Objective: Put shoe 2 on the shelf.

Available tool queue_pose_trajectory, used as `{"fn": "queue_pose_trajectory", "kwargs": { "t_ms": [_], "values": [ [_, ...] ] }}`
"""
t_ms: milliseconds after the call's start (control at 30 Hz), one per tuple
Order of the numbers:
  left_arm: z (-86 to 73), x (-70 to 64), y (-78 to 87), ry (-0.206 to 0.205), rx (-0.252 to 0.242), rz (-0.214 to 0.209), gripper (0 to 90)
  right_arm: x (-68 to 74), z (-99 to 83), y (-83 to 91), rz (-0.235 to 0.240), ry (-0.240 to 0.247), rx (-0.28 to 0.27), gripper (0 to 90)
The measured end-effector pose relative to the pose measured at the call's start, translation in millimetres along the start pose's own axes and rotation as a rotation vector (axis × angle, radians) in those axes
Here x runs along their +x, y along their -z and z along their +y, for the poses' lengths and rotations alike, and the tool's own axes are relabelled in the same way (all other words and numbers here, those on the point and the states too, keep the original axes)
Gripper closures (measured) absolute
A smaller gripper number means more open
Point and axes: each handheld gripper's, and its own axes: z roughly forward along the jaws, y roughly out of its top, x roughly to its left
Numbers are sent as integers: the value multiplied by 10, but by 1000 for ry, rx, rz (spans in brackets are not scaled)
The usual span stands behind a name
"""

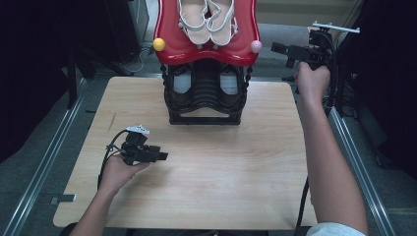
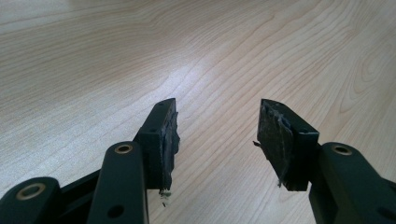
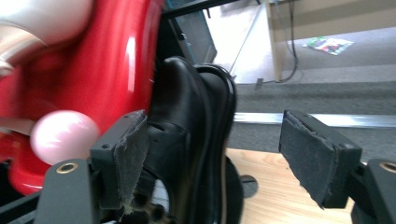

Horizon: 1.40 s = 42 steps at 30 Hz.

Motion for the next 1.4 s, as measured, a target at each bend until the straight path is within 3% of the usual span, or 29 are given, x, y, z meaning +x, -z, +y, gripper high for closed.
{"fn": "queue_pose_trajectory", "kwargs": {
  "t_ms": [667,900,1167,1400],
  "values": [
    [-2,7,0,-6,2,3,477,-191,-558,-5,-39,-3,8,252],
    [-3,9,10,-5,-1,0,477,-229,-776,-39,-23,-7,31,259],
    [-3,11,5,-6,0,-5,473,-236,-1010,-80,-29,27,54,266],
    [-1,3,16,-5,-30,-18,424,-234,-1163,-37,-28,46,62,266]
  ]
}}
